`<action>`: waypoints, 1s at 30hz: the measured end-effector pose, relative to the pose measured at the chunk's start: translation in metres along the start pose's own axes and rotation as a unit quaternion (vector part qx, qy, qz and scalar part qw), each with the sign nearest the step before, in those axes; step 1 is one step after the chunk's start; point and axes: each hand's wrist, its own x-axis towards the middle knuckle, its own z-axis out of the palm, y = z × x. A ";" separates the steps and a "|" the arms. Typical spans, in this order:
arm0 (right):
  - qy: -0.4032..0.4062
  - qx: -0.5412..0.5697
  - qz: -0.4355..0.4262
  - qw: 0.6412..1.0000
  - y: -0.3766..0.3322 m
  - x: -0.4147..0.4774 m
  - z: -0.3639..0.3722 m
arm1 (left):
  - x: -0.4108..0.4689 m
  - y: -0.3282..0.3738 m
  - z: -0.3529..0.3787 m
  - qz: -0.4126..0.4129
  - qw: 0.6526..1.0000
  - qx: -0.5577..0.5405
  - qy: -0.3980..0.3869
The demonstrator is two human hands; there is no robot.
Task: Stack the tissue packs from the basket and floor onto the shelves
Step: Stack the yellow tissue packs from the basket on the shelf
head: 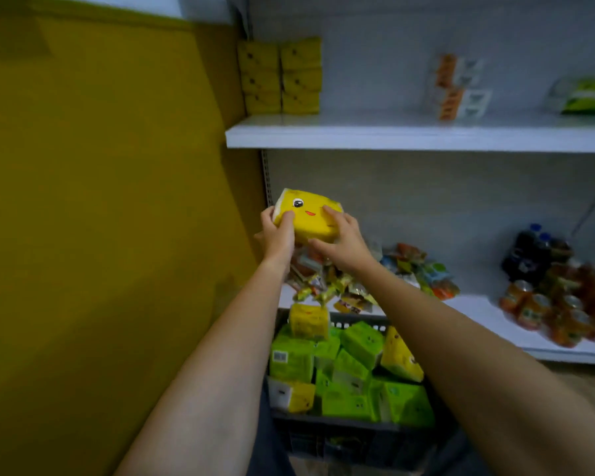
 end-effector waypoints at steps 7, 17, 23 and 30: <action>0.070 -0.016 -0.083 0.994 -0.037 0.043 -0.029 | 0.022 0.070 0.003 0.112 0.992 0.052 -0.015; 0.146 -0.071 -0.141 0.977 -0.060 0.167 -0.096 | 0.115 0.166 0.077 0.246 0.949 0.130 -0.146; 0.162 -0.072 -0.126 0.976 -0.037 0.245 -0.115 | 0.187 0.169 0.130 0.237 0.946 0.152 -0.163; 0.146 -0.075 -0.104 0.981 -0.015 0.310 -0.120 | 0.243 0.159 0.170 0.196 0.959 0.132 -0.156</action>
